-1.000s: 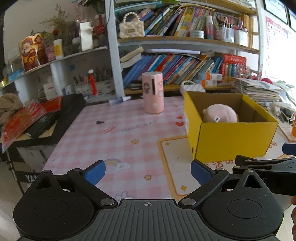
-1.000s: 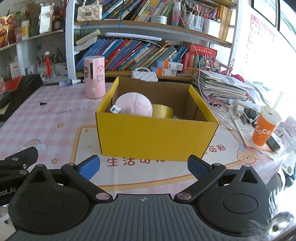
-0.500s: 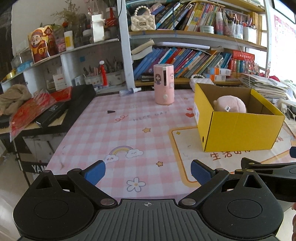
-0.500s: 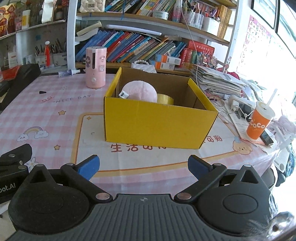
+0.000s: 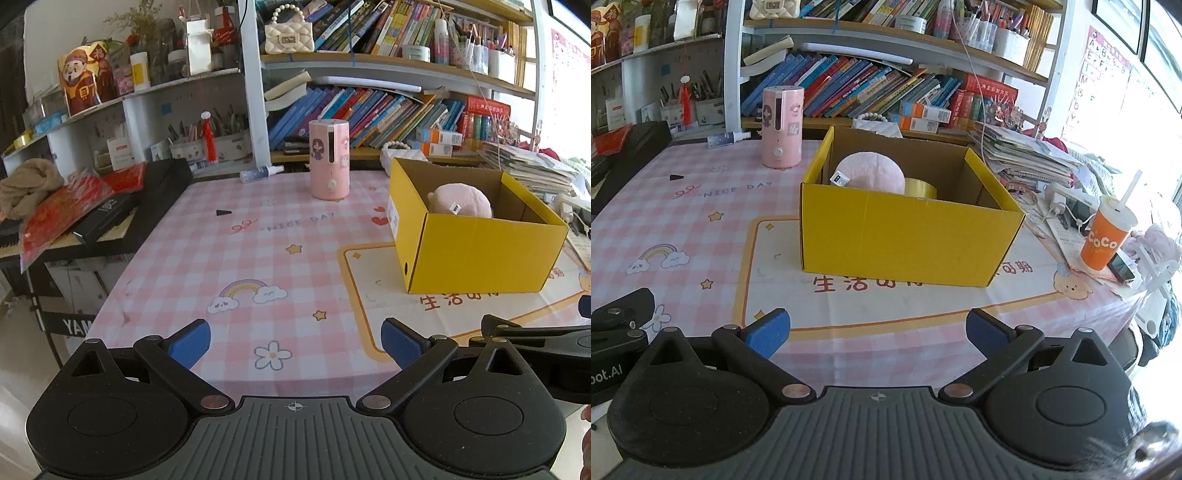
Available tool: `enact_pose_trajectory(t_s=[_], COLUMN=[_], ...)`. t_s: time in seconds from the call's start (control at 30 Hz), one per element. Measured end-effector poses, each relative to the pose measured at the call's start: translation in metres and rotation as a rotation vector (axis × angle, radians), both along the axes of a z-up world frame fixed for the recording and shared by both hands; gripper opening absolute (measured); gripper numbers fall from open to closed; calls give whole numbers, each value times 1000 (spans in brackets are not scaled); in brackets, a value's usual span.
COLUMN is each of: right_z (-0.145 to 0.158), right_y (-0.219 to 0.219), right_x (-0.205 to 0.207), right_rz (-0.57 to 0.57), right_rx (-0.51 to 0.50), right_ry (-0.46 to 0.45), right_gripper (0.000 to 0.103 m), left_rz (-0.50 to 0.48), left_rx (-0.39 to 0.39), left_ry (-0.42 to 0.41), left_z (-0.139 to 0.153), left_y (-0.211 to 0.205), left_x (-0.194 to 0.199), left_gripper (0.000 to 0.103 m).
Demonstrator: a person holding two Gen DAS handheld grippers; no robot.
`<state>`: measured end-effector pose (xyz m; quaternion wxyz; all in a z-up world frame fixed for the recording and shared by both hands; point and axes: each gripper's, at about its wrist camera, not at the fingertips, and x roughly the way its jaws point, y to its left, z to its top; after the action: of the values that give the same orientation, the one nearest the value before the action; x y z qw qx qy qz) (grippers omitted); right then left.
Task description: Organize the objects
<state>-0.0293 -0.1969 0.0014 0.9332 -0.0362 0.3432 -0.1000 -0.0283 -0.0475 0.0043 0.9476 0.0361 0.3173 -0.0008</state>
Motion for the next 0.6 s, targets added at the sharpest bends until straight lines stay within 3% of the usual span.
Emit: enact_pose_trajectory(t_s=[0.6], right_z=[-2], right_y=[4], right_x=[2], right_rz=[13], right_rx=[3], right_ry=[15], right_gripper=[103], left_rz=[25], left_rx=[0], left_ry=[14], left_z=[-2], left_y=[3], left_x=[1], left_gripper=[101])
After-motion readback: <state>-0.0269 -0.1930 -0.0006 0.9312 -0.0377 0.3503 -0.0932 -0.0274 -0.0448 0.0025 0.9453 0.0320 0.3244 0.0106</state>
